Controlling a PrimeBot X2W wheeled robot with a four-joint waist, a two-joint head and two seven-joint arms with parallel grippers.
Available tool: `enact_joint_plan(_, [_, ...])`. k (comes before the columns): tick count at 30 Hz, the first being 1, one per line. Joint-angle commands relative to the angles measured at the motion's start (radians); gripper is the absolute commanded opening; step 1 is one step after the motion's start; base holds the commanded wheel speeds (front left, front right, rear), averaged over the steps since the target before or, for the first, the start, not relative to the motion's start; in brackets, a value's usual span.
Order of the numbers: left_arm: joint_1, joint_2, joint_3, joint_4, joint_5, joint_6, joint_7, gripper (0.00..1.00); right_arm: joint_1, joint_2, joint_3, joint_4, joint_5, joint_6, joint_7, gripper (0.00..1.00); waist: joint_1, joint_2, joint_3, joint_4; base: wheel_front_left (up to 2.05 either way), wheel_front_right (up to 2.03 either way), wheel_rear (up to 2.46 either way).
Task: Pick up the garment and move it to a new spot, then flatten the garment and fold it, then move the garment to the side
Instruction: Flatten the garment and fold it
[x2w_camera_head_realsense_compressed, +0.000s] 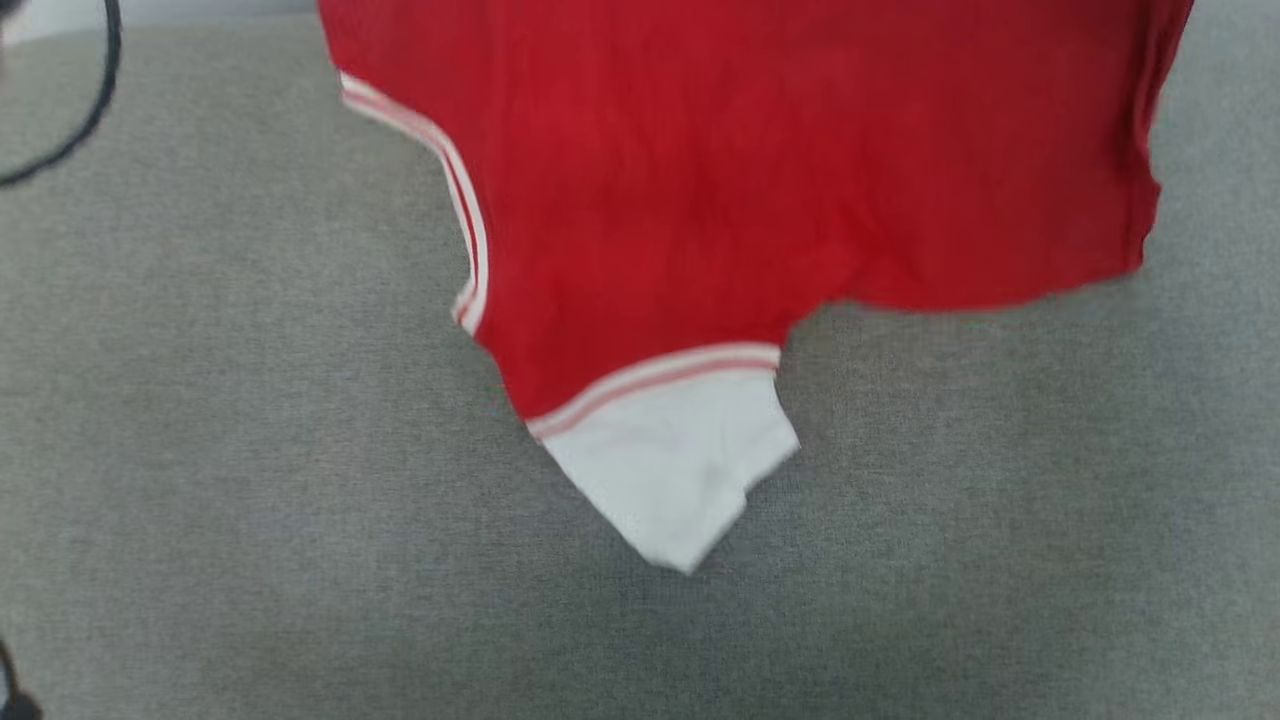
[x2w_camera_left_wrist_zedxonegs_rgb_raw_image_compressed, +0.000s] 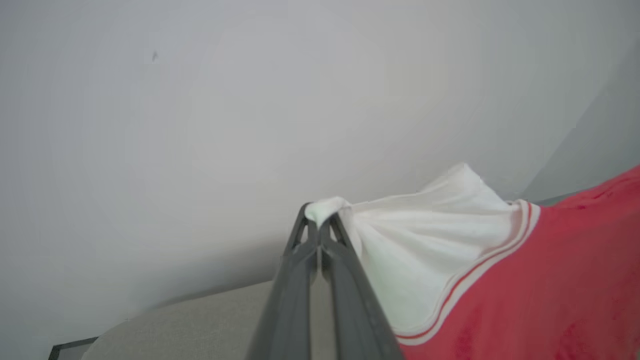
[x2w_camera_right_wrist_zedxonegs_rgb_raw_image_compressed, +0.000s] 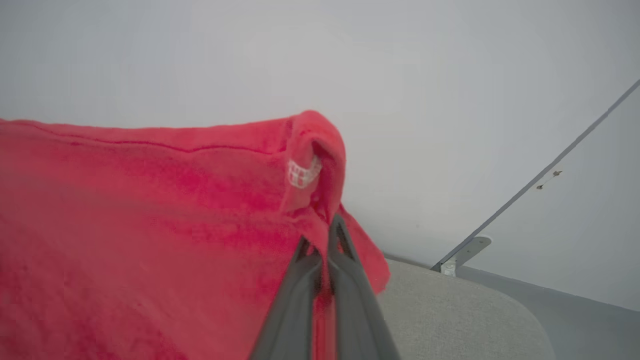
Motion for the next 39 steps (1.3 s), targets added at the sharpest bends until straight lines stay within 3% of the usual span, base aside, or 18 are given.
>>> enact_joint_plan(1, [-0.038, -0.009, 0.007, 0.025, 0.017, -0.007, -0.027, 0.00, -0.031, 0.017, -0.017, 0.028, -0.019, -0.001, -0.027, 0.00, 0.0000, 0.0000, 0.024, -0.006, 0.00, 0.00, 0.00])
enact_joint_plan(6, [-0.190, -0.049, 0.007, 0.155, 0.118, 0.002, -0.208, 0.00, -0.162, 0.079, -0.059, 0.170, -0.174, -0.001, -0.223, 0.00, 0.0000, 0.0000, 0.092, -0.014, 0.00, 0.00, 0.00])
enact_joint_plan(13, [-0.395, -0.101, 0.036, 0.270, 0.246, 0.056, -0.598, 0.00, -0.317, 0.128, -0.177, 0.312, -0.449, -0.001, -0.712, 0.00, 0.0000, 0.0000, 0.169, 0.006, 0.00, 0.00, 0.00])
enact_joint_plan(16, [-0.405, -0.116, 0.053, 0.290, 0.251, 0.026, -0.662, 0.00, -0.340, 0.154, -0.191, 0.383, -0.535, -0.001, -0.799, 0.00, 0.0000, 0.0000, 0.179, 0.018, 0.00, 0.00, 0.00])
enact_joint_plan(18, [-0.357, -0.123, 0.048, 0.313, 0.246, -0.017, -0.672, 0.00, -0.331, 0.165, -0.176, 0.435, -0.570, -0.001, -0.811, 0.00, 0.0000, 0.0000, 0.179, 0.027, 0.00, 0.00, 0.00])
enact_joint_plan(22, [-0.244, -0.141, 0.013, 0.384, 0.230, -0.094, -0.657, 0.00, -0.277, 0.198, -0.135, 0.540, -0.559, -0.001, -0.791, 0.00, 0.0000, 0.0000, 0.167, 0.036, 0.00, 0.00, 0.00])
enact_joint_plan(28, [-0.058, -0.174, -0.046, 0.473, 0.178, -0.156, -0.499, 0.00, -0.172, 0.227, -0.046, 0.633, -0.452, -0.001, -0.740, 0.00, 0.0000, 0.0000, 0.139, 0.051, 0.00, 0.00, 0.00])
enact_joint_plan(34, [0.094, -0.178, -0.094, 0.443, 0.105, -0.163, -0.330, 0.00, -0.075, 0.221, 0.032, 0.631, -0.317, -0.001, -0.656, 0.00, 0.0000, 0.0000, 0.104, 0.054, 0.00, 0.00, 0.00])
enact_joint_plan(39, [0.282, -0.105, -0.135, 0.287, -0.021, -0.163, -0.146, 0.00, 0.076, 0.168, 0.158, 0.498, -0.135, -0.001, -0.536, 0.00, 0.0000, 0.0000, 0.060, 0.051, 0.00, 0.00, 0.00])
